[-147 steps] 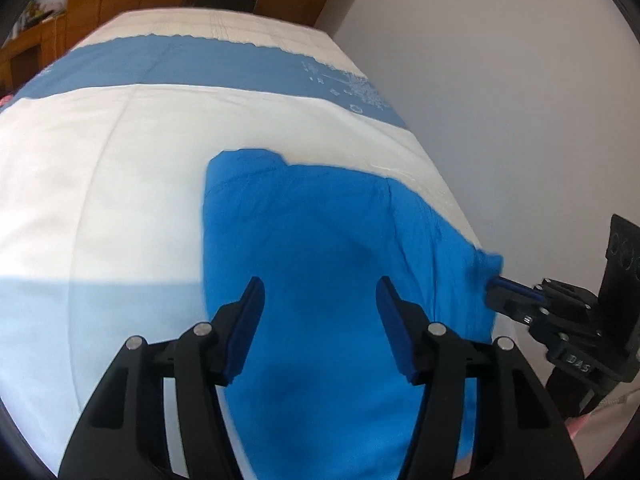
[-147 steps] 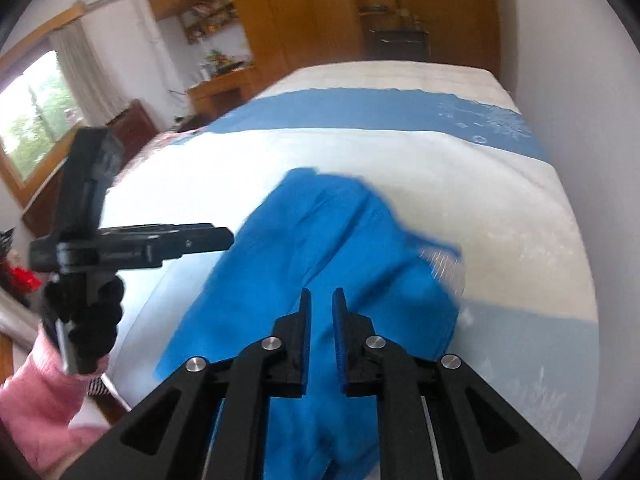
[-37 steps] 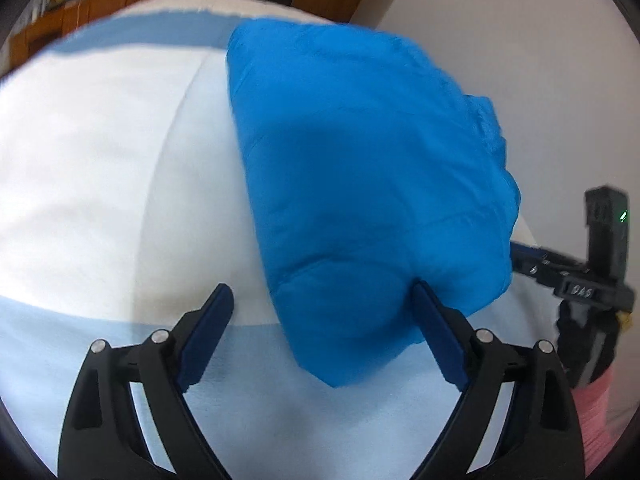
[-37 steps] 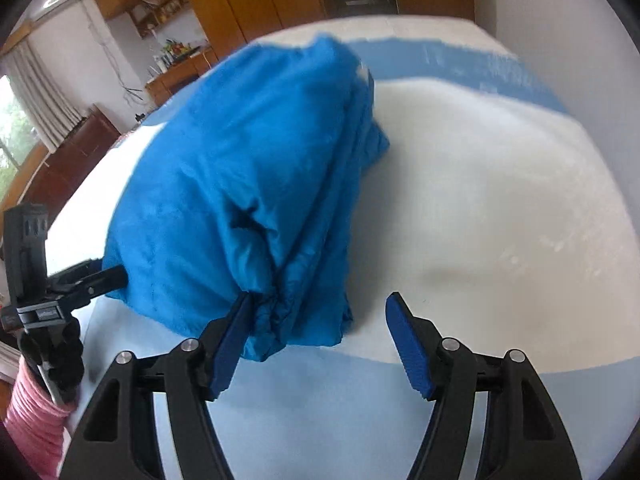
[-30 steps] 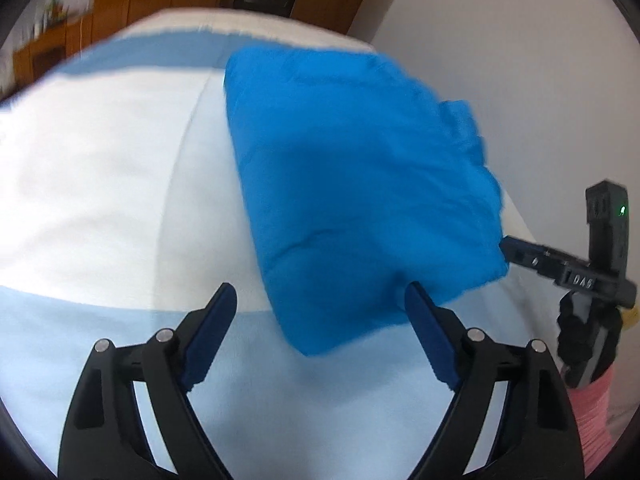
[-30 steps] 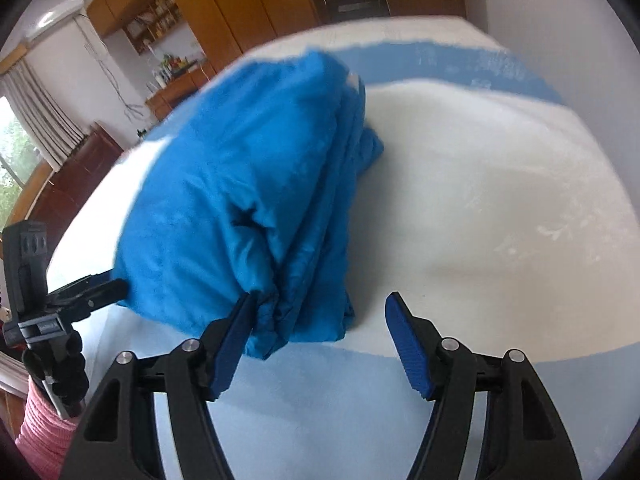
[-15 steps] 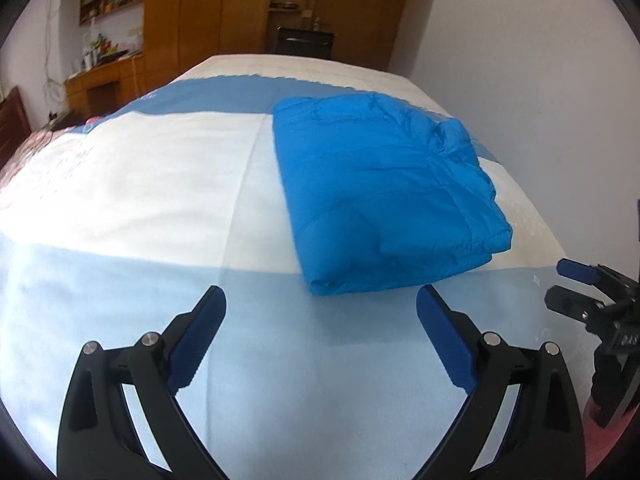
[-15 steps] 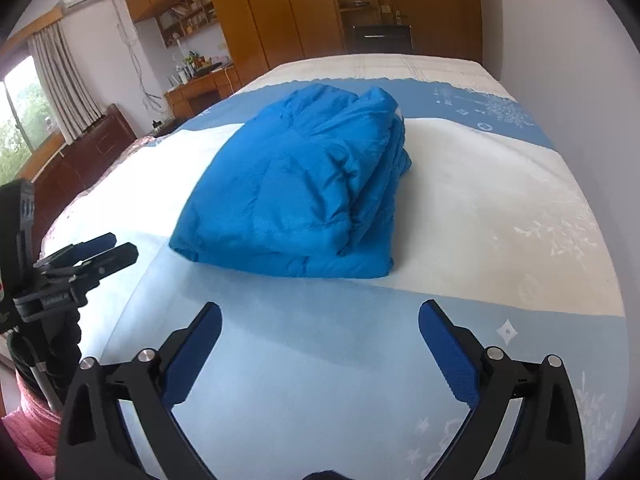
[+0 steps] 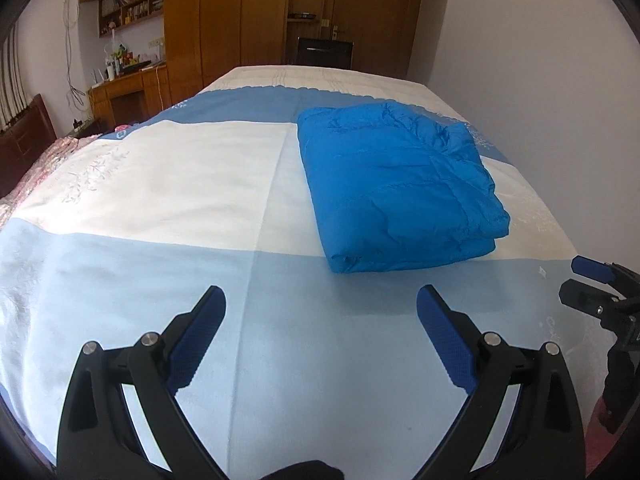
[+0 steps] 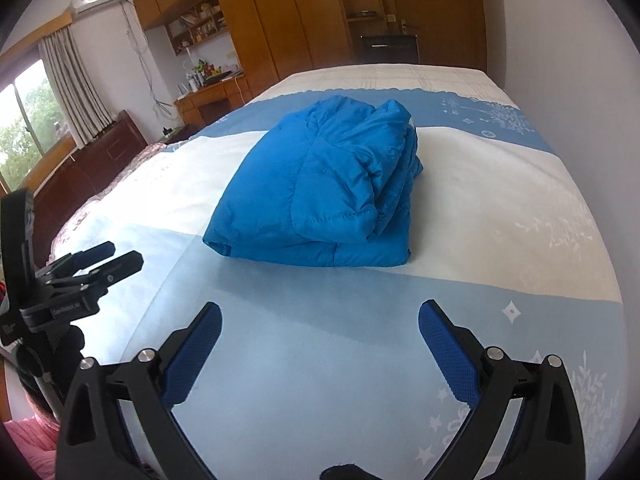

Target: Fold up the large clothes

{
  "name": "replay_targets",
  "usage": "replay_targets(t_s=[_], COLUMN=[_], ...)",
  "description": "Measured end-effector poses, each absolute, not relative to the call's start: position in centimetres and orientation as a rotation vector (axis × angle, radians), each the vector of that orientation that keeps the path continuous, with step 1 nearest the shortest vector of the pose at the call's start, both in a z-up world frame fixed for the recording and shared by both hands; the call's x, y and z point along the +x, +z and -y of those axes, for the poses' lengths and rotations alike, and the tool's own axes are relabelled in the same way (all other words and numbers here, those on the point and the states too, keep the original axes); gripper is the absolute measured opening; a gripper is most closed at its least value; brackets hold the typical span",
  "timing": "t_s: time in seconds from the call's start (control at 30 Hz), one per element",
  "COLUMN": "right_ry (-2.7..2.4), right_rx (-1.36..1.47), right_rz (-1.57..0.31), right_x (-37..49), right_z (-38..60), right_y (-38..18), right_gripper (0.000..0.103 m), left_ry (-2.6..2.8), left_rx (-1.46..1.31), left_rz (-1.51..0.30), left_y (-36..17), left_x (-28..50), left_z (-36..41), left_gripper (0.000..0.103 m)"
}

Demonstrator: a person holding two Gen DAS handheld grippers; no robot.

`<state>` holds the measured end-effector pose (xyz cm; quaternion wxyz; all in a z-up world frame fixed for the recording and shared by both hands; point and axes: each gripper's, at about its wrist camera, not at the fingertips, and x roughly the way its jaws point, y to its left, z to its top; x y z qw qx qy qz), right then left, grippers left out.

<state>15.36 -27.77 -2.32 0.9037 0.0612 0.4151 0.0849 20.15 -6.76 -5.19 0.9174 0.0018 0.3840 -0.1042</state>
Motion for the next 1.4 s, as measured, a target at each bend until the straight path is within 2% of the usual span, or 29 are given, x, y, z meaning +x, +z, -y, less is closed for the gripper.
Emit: replay_targets(t_s=[1.4], right_ry=[0.188], right_rx=[0.11], right_rz=[-0.854], right_x=[13.4], right_z=[26.9], right_y=[-1.9], right_gripper=[0.099], left_ry=[-0.202], left_rx=[0.034], left_rz=[-0.758], left_y=[-4.8], left_x=[17.6], left_z=[5.3], left_gripper=[0.096])
